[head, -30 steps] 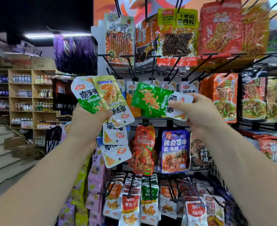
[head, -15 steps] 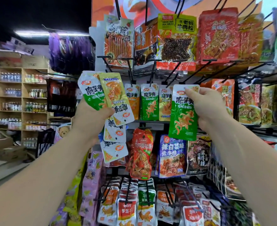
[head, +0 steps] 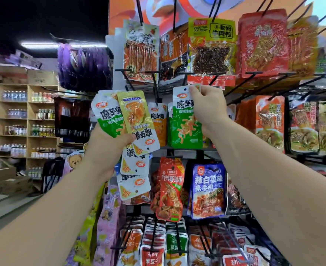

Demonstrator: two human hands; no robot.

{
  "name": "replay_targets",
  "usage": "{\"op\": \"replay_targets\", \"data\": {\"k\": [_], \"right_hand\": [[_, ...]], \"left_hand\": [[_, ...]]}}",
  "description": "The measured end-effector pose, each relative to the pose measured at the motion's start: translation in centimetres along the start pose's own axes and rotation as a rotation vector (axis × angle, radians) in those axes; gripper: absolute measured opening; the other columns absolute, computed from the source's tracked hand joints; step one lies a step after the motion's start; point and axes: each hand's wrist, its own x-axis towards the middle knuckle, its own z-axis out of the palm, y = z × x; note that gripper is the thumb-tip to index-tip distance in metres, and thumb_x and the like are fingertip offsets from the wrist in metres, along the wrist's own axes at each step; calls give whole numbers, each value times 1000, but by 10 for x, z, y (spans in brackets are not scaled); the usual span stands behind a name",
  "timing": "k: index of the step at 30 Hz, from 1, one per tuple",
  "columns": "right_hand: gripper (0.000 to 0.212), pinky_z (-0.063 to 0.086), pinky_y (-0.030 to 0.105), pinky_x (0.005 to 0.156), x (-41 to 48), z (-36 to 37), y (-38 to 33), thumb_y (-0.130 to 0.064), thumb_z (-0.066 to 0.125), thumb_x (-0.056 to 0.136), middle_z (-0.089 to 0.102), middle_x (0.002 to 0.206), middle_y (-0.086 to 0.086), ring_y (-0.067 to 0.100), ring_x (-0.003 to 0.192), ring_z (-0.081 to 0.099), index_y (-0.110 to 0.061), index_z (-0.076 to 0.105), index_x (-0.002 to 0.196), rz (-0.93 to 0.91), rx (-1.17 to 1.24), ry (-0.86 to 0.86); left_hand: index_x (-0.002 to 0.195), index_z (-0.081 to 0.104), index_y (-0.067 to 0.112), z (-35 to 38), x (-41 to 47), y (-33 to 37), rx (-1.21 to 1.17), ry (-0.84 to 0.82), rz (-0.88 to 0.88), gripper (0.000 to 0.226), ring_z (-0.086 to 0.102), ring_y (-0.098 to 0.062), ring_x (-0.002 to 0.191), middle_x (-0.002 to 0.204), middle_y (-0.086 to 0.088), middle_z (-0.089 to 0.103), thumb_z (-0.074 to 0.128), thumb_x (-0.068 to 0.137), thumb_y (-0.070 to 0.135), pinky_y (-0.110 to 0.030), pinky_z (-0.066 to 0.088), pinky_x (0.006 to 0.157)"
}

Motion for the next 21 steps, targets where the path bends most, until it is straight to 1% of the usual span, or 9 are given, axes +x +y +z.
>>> {"op": "replay_targets", "data": {"k": [1, 3, 5, 7, 10, 13, 15, 18, 21], "right_hand": [[55, 15, 24, 42, 1, 2, 1, -26, 55, 107, 16, 43, -14, 10, 45, 15, -22, 26, 61, 9, -7, 2], [56, 15, 28, 51, 4, 4, 3, -28, 55, 106, 16, 43, -13, 13, 48, 15, -22, 26, 60, 23, -32, 8], [56, 14, 32, 58, 6, 7, 6, -28, 56, 106, 16, 44, -12, 15, 50, 15, -22, 26, 59, 41, -40, 9], [52, 14, 33, 59, 9, 8, 10, -27, 57, 104, 18, 46, -11, 16, 52, 16, -19, 32, 60, 51, -62, 18], [45, 16, 30, 55, 9, 10, 15, -27, 58, 102, 22, 49, -7, 17, 50, 18, -16, 41, 62, 53, -92, 31], [50, 16, 31, 55, 8, 12, 17, -25, 57, 101, 21, 49, -8, 16, 49, 17, -21, 33, 58, 28, -76, 63], [52, 18, 34, 56, 7, 14, 14, -27, 57, 101, 24, 52, -6, 17, 52, 20, -22, 29, 58, -13, -71, 90], [53, 18, 29, 53, 10, 14, 8, -27, 58, 103, 24, 51, -8, 14, 50, 19, -21, 29, 59, -41, -96, 122], [56, 17, 29, 49, 13, 13, 1, -27, 59, 103, 25, 48, -7, 13, 46, 19, -20, 31, 55, -47, -179, 136]], "left_hand": [[110, 66, 23, 0, -1, 0, -2, -6, 0, 37, 77, -14, 82, 90, 9, 79, 73, 89, -7, -35, 65, 68], [111, 65, 22, 0, -1, 0, 1, -7, 3, 38, 77, -13, 82, 91, 9, 79, 73, 89, -8, -34, 65, 69], [112, 66, 22, 0, 0, -1, -4, -10, 4, 39, 78, -16, 86, 95, 6, 80, 73, 89, -8, -39, 64, 75], [113, 66, 23, -1, 0, -2, -9, -15, 2, 40, 77, -20, 91, 98, 5, 80, 74, 88, -8, -45, 64, 82], [114, 66, 23, -2, 1, -2, -8, -17, 2, 41, 77, -23, 95, 102, 3, 79, 75, 88, -7, -53, 62, 88], [114, 66, 23, -2, 1, -3, -12, -20, 2, 42, 77, -24, 95, 102, 2, 79, 76, 87, -6, -56, 61, 89], [115, 65, 23, -1, 2, -3, -13, -31, 2, 42, 77, -23, 95, 102, 3, 80, 76, 87, -6, -54, 62, 88], [118, 64, 22, -1, 1, -3, -21, -42, 6, 42, 78, -19, 92, 100, 5, 80, 75, 88, -6, -48, 64, 82], [106, 65, 27, -2, 0, -2, -21, -44, 18, 40, 78, -14, 84, 90, 10, 80, 74, 88, -8, -39, 64, 72]]}}
